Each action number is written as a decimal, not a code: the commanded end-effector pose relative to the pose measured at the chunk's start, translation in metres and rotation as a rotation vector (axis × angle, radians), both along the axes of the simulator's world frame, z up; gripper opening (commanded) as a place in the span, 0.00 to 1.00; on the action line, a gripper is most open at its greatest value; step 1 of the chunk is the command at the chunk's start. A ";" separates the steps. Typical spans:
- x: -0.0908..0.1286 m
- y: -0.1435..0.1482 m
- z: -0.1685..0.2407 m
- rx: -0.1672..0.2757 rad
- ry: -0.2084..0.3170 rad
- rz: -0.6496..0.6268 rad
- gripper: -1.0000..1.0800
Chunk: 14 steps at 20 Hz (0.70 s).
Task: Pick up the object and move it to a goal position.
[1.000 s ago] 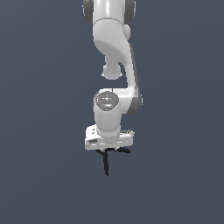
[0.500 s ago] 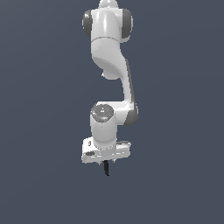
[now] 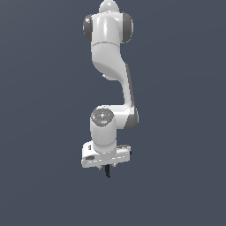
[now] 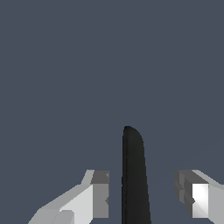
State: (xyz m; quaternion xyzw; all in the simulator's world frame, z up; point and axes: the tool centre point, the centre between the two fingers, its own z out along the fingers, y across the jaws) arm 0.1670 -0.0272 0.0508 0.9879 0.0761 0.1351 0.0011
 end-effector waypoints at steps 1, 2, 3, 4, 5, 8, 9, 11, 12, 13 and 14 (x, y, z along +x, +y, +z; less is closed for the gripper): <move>0.001 0.000 -0.002 0.000 0.000 0.000 0.62; 0.001 0.000 -0.003 0.000 -0.001 0.000 0.62; 0.002 0.000 -0.006 0.000 -0.001 0.000 0.62; 0.002 0.000 -0.008 0.000 -0.001 0.000 0.62; 0.003 0.000 -0.011 0.000 -0.002 0.001 0.62; 0.006 0.000 -0.021 0.000 -0.003 0.001 0.62; 0.007 0.000 -0.024 0.000 -0.003 0.001 0.62; 0.008 0.001 -0.028 0.000 -0.003 0.001 0.62; 0.008 0.001 -0.028 0.000 -0.004 0.001 0.62; 0.009 0.001 -0.029 0.000 -0.004 0.001 0.62; 0.009 0.001 -0.029 0.000 -0.004 0.001 0.62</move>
